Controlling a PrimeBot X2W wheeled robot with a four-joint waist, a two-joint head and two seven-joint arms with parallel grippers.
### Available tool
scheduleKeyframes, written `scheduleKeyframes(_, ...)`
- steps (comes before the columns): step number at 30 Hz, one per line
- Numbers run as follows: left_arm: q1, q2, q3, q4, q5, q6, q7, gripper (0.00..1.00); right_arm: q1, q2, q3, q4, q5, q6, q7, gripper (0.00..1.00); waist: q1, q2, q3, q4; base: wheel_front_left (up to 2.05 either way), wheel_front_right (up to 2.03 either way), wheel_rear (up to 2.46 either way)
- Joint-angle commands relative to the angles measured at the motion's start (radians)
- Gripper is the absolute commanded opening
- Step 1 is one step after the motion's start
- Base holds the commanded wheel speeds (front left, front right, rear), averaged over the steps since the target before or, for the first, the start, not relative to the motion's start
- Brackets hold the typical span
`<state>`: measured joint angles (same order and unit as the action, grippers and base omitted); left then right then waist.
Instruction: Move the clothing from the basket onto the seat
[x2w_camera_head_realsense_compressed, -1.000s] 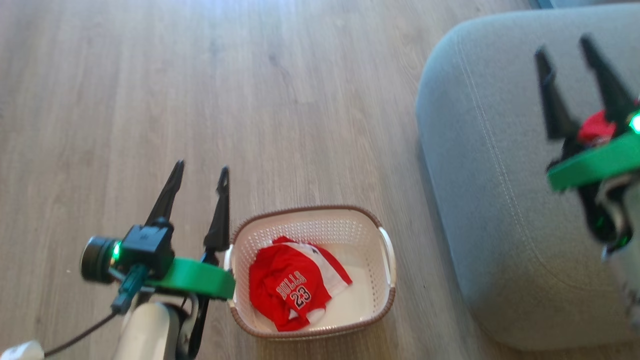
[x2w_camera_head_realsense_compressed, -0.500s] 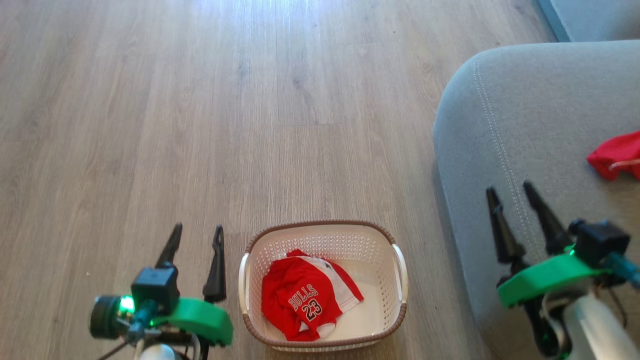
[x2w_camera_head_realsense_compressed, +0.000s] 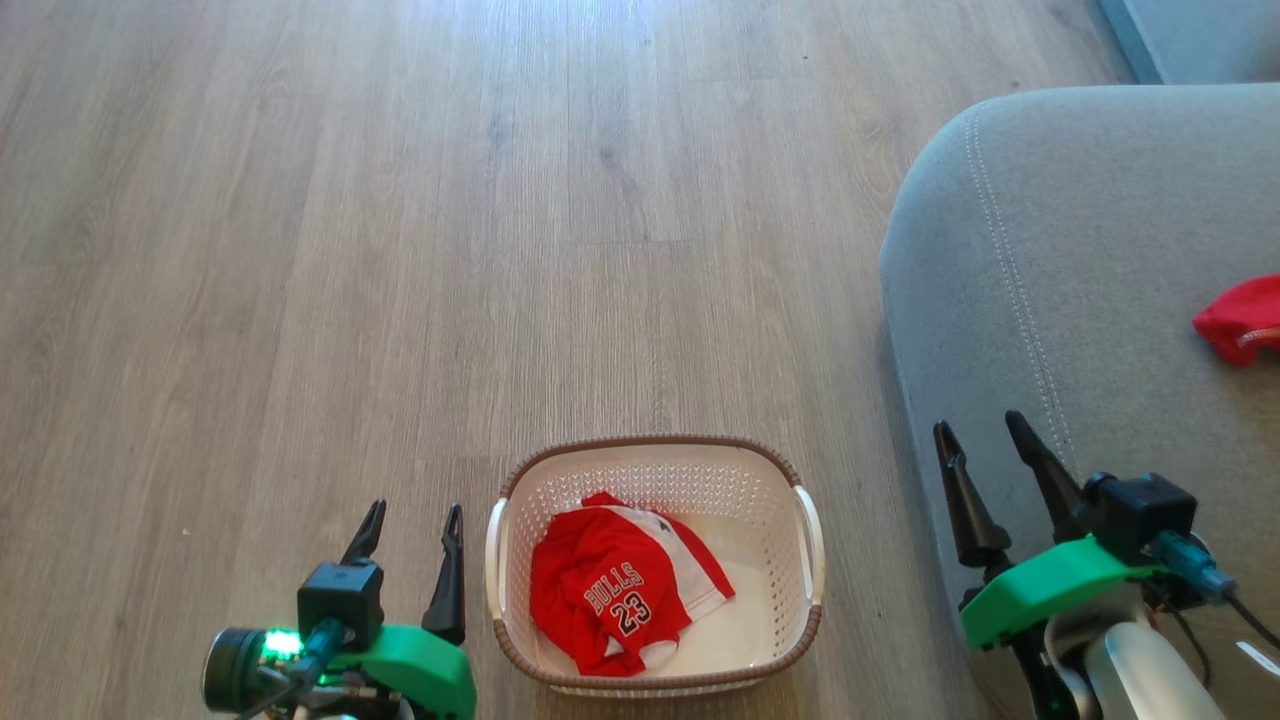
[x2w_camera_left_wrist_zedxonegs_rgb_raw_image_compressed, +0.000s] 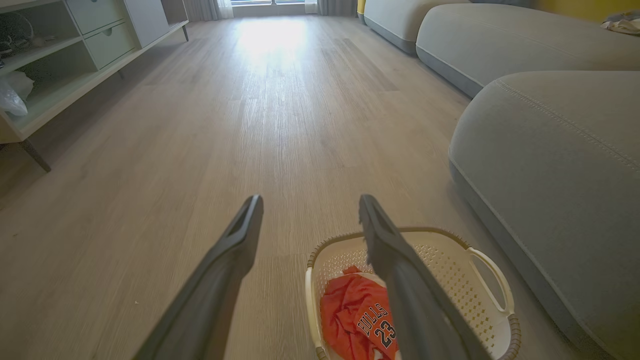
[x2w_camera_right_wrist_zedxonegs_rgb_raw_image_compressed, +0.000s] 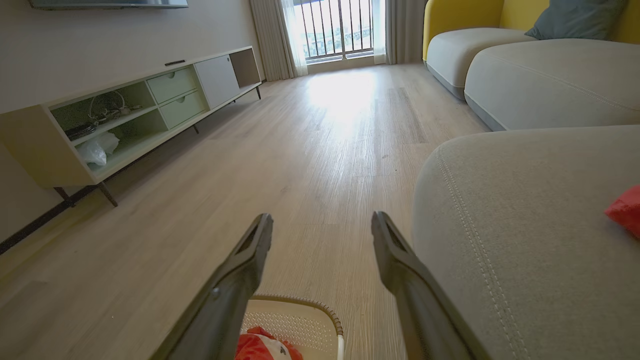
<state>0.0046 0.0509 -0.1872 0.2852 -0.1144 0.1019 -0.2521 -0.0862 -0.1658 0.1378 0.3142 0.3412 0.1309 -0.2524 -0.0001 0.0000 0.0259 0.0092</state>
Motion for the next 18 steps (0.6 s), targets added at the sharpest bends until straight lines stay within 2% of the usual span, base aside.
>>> scheduleKeyframes(1,-0.036,-0.001,0.03,-0.024,-0.005,0.009,-0.01,1.0,-0.004,-0.005,0.021,-0.019,-0.012,0.0,-0.009,1.0,0.0001,0.0,0.001,0.002,0.0,0.0,0.0)
scheduleKeyframes(18,-0.046,-0.001,0.066,-0.104,-0.047,0.048,-0.01,1.0,-0.008,-0.001,0.014,-0.014,-0.012,0.0,-0.009,1.0,0.0001,0.0,0.002,0.0,0.0,0.0,0.0)
